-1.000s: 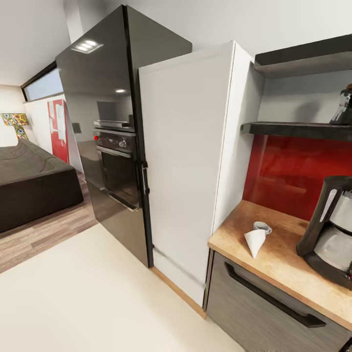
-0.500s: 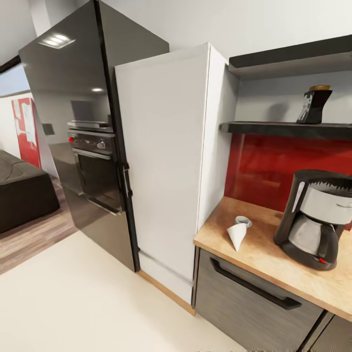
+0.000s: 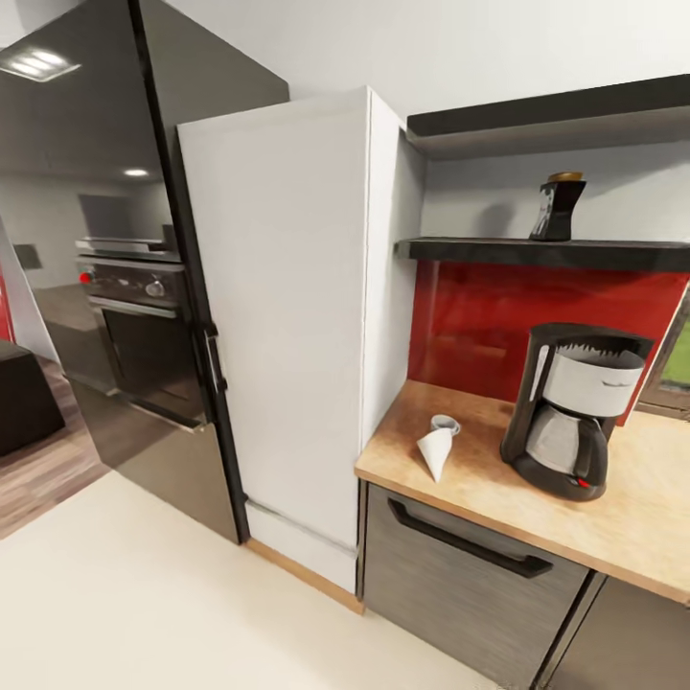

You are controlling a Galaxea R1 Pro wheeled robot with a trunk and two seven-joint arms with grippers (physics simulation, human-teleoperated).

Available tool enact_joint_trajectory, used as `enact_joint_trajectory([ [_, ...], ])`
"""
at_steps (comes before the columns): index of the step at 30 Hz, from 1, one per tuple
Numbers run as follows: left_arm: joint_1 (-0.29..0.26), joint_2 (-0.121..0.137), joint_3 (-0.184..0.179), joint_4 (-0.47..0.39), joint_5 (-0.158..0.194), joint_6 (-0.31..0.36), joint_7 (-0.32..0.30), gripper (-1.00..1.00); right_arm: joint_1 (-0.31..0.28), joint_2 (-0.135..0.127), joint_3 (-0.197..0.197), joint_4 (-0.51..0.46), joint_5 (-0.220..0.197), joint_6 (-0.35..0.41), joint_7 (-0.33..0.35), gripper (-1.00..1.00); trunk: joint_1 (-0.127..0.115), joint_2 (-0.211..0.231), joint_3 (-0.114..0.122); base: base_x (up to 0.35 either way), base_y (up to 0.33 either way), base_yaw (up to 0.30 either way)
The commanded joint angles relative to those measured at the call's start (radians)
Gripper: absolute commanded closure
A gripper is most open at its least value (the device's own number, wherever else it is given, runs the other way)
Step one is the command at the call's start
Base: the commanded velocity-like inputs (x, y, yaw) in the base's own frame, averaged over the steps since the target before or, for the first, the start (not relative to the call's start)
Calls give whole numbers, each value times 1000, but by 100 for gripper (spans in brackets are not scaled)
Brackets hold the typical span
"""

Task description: Set up a coffee station on the kitchen countertop: keep the coffee maker on the countertop, move the bottle of coffee from the kitchen shelf to the counter next to the coffee maker, place a paper coffee filter on top of the coffee maker, put the saucer next to the coffee maker with the coffee cup on the saucer, and place the electric kettle next to the coffee maker.

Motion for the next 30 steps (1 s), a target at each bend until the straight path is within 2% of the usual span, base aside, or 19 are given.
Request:
enact_joint_trajectory([
  [1, 0, 2, -1, 1, 9, -4, 0, -100, -1, 0, 1, 1, 1, -3, 0, -100, 0, -1, 0, 0, 1, -262],
  [9, 1, 8, 0, 0, 9, -4, 0, -100, -1, 4, -1, 4, -1, -5, -4, -100, 0, -1, 0, 0, 0, -262],
  [13, 1, 48, 7, -3, 16, -4, 1, -100, -1, 2, -5, 35, -2, -7, 0, -100, 0, -1, 0, 0, 0, -262],
  [16, 1, 57, 8, -2, 21, -4, 1, -100, -1, 2, 0, 40, 1, -7, 2, -100, 0, -1, 0, 0, 0, -262],
  [22, 1, 45, 6, -3, 22, -3, -11, -100, -1, 5, 4, 72, 3, -6, 3, -100, 0, -1, 0, 0, 0, -256],
  [30, 2, 46, 7, -2, 22, -4, -13, -100, -1, -11, -6, 135, -3, -5, -8, -100, 0, -1, 0, 0, 0, -258],
])
